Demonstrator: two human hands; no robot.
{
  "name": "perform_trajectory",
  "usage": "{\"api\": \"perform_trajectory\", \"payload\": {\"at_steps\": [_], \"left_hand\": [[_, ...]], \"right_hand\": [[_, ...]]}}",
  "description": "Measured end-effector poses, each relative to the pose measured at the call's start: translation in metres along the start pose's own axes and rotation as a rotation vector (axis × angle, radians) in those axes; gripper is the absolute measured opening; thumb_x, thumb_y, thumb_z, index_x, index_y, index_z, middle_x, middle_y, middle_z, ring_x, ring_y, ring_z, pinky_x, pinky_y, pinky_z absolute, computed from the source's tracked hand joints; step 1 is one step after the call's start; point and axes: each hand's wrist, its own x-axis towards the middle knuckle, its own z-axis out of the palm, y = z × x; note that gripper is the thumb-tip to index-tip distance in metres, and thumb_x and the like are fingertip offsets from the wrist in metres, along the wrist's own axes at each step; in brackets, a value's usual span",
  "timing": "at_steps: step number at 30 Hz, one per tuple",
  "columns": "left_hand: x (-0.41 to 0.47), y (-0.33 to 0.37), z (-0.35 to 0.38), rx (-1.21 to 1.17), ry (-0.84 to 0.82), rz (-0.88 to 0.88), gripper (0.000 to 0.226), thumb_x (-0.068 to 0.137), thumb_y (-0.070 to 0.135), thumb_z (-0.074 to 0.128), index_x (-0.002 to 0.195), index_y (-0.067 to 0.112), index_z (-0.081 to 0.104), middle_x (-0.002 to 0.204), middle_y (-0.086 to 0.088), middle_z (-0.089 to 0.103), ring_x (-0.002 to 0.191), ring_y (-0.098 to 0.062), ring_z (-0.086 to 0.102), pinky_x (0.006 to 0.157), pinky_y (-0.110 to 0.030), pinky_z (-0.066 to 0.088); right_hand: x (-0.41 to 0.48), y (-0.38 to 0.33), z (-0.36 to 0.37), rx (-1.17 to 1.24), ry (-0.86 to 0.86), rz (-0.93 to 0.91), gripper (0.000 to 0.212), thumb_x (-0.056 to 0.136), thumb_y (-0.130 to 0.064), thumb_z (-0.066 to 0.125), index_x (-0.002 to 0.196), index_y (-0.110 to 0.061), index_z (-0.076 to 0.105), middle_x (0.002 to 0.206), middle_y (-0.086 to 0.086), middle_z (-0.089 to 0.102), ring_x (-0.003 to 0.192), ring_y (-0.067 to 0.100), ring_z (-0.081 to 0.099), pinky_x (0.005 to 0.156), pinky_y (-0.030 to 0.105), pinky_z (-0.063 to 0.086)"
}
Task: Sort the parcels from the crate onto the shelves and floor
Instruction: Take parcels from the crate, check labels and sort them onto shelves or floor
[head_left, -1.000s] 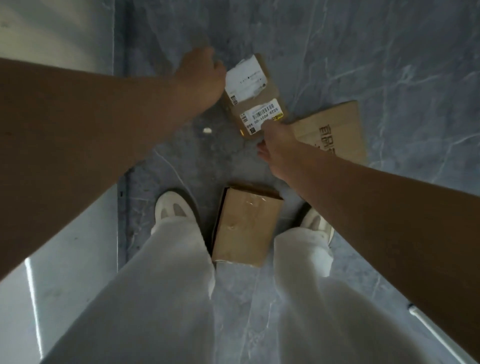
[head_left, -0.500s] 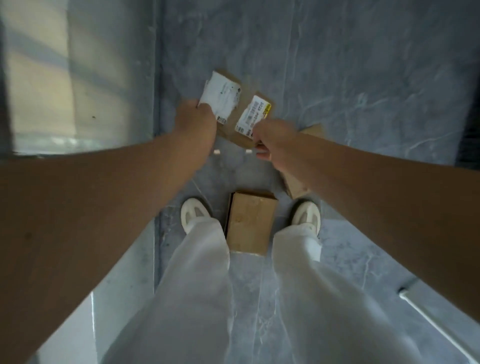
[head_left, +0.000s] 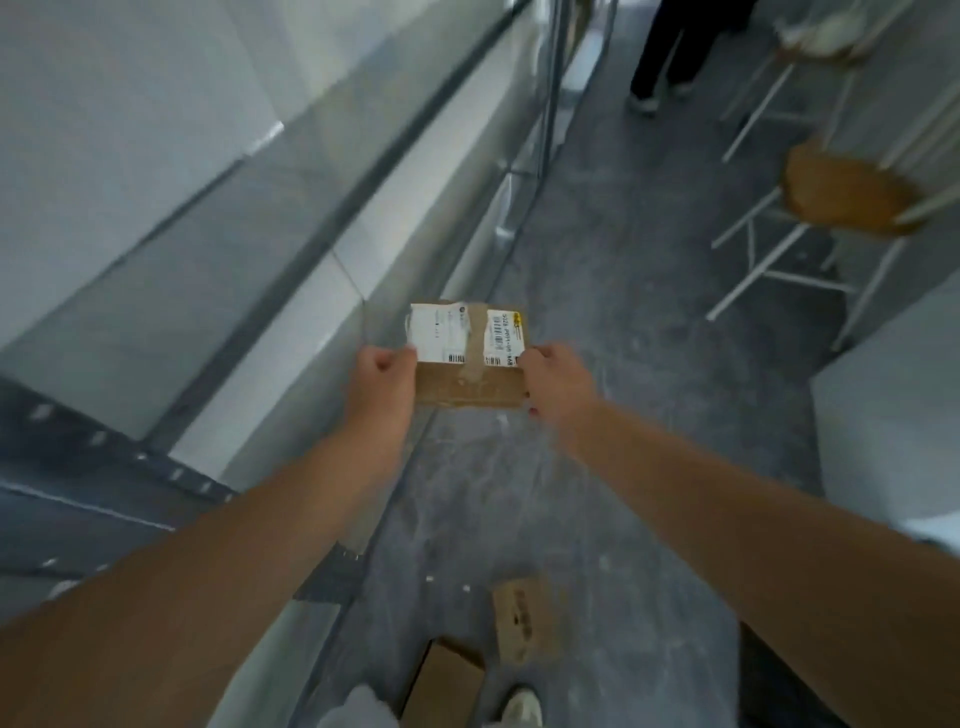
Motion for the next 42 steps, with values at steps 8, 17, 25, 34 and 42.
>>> {"api": "perform_trajectory", "payload": {"at_steps": [8,17,25,34,42], "left_hand": [[-0.084,0.116,-0.111,-0.092,-0.008,0.257,0.022,0.093,0.03,0.061,0.096,0.008,0.062,0.102,-0.009,0.069,0.099,-0.023,0.068,0.093,-0.043,0.055],[-0.191,0.094,-0.245,-0.295,0.024,0.257,0.039,0.09,0.008,0.065,0.127,0.017,0.057,0.115,-0.004,0.069,0.102,-0.017,0.07,0.087,-0.032,0.057],[-0.324,0.022,-0.359,-0.14,0.167,0.305,0.078,0.076,0.003,0.078,0.136,0.043,0.047,0.112,-0.003,0.064,0.096,-0.008,0.067,0.067,-0.014,0.054],[-0.442,-0.043,-0.419,-0.427,0.489,0.256,0.032,0.088,0.016,0.07,0.116,0.014,0.055,0.122,-0.005,0.065,0.102,-0.027,0.07,0.086,-0.042,0.059],[-0.539,-0.064,-0.434,-0.426,0.802,0.105,0.029,0.099,0.029,0.052,0.127,0.035,0.057,0.117,-0.001,0.066,0.086,-0.024,0.067,0.087,-0.042,0.059]], "right_hand": [[-0.107,-0.111,-0.055,0.221,-0.094,-0.211,0.012,0.102,-0.03,0.042,0.098,-0.019,0.045,0.105,0.005,0.061,0.097,0.024,0.063,0.072,0.045,0.058],[-0.226,-0.141,-0.018,0.197,-0.344,-0.386,0.025,0.104,-0.027,0.042,0.118,-0.013,0.057,0.104,0.008,0.068,0.089,0.015,0.068,0.067,0.029,0.058],[-0.359,-0.14,0.07,0.089,-0.613,-0.585,0.021,0.101,-0.032,0.049,0.11,-0.019,0.063,0.104,0.008,0.069,0.091,0.019,0.069,0.081,0.038,0.06],[-0.478,-0.101,0.152,0.16,-0.962,-0.365,0.03,0.102,-0.033,0.046,0.115,-0.009,0.058,0.098,0.009,0.073,0.091,0.021,0.071,0.081,0.037,0.058],[-0.568,-0.065,0.152,-0.05,-1.327,-0.607,0.042,0.103,-0.018,0.039,0.133,-0.043,0.056,0.122,-0.014,0.067,0.106,0.008,0.063,0.082,0.039,0.06]]}}
